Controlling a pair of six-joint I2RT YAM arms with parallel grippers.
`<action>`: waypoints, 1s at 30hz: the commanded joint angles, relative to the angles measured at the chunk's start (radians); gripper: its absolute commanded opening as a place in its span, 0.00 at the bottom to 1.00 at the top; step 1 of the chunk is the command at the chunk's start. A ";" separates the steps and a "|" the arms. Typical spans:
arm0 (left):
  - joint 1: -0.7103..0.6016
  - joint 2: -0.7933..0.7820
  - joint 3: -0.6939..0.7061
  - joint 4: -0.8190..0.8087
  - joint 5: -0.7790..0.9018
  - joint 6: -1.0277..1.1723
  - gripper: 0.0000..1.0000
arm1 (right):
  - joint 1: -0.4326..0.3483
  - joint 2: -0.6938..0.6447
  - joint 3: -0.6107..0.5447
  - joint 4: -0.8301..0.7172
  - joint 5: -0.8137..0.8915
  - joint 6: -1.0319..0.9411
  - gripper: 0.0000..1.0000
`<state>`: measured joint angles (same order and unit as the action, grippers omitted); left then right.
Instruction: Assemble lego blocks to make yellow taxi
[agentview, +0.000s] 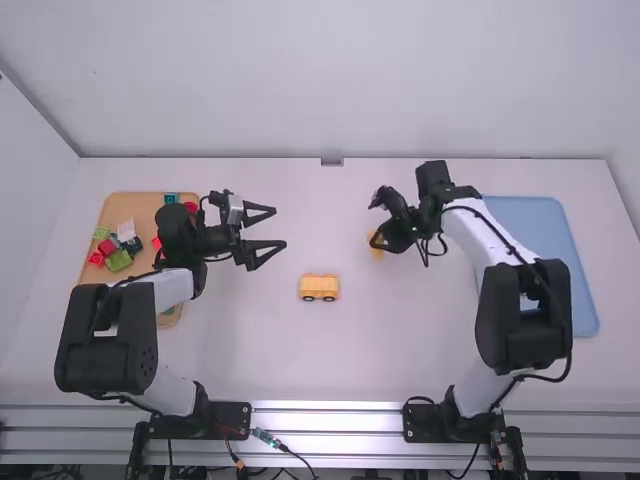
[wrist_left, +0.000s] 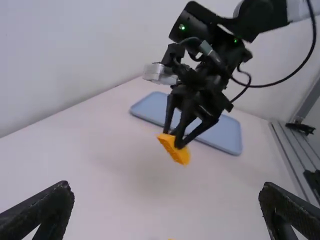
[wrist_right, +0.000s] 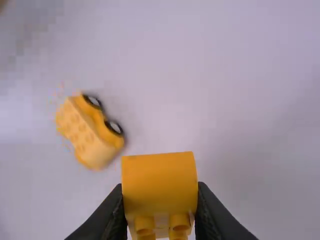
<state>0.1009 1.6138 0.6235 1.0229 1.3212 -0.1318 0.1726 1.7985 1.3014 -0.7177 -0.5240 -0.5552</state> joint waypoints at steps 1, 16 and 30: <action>0.000 0.005 0.024 0.007 -0.006 0.020 0.99 | 0.048 0.011 0.056 -0.066 0.273 -0.177 0.00; 0.022 0.005 0.180 -0.680 -0.048 0.601 0.99 | 0.278 0.196 0.059 -0.212 0.496 -0.446 0.00; 0.023 0.005 0.338 -1.094 -0.159 0.816 0.99 | 0.320 0.320 0.059 -0.154 0.510 -0.437 0.00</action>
<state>0.1272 1.6150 0.9432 -0.0658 1.1534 0.6384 0.4927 2.0834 1.3418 -0.8696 -0.0193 -0.9840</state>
